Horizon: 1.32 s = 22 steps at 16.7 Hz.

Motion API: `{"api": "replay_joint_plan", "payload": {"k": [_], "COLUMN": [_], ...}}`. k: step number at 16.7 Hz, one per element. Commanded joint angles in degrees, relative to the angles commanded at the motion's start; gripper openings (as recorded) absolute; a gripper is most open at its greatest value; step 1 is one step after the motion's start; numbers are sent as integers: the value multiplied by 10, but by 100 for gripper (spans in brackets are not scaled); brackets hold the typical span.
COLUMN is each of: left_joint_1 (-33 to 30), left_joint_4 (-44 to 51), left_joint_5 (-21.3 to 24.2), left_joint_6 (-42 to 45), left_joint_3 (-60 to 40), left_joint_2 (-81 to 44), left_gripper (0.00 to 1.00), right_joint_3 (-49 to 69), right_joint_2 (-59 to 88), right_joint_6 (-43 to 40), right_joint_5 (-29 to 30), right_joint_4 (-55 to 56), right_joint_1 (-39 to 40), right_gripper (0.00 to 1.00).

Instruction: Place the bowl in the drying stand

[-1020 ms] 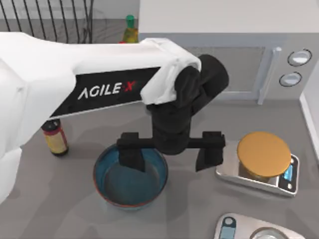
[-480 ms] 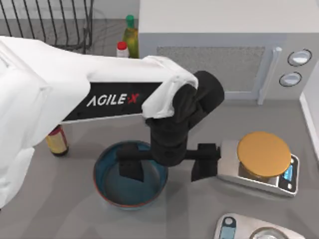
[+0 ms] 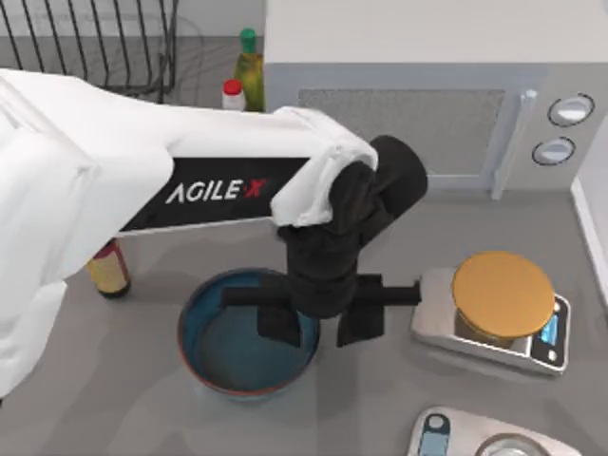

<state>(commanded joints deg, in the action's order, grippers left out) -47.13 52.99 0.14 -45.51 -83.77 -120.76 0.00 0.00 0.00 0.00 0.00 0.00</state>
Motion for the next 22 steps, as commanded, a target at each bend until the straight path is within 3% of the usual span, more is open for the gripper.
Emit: {"api": "replay_joint_plan", "payload": {"k": [3, 4, 15, 22], "left_joint_1": [0, 0, -1, -6], "left_joint_4": [0, 0, 21, 261], "left_joint_5": [0, 0, 0, -1], "left_joint_6": [0, 0, -2, -7], "left_joint_3": [0, 0, -21, -260], "left_joint_2": [0, 0, -2, -13], "left_gripper": [2, 0, 0, 0], "right_joint_3": [0, 0, 0, 0], "right_joint_2": [0, 0, 0, 0], "right_joint_6": [0, 0, 0, 0], "right_joint_5": [0, 0, 0, 0], "right_joint_4": [0, 0, 0, 0], "right_joint_1": [0, 0, 0, 0], "right_gripper": [100, 100, 100, 100]}}
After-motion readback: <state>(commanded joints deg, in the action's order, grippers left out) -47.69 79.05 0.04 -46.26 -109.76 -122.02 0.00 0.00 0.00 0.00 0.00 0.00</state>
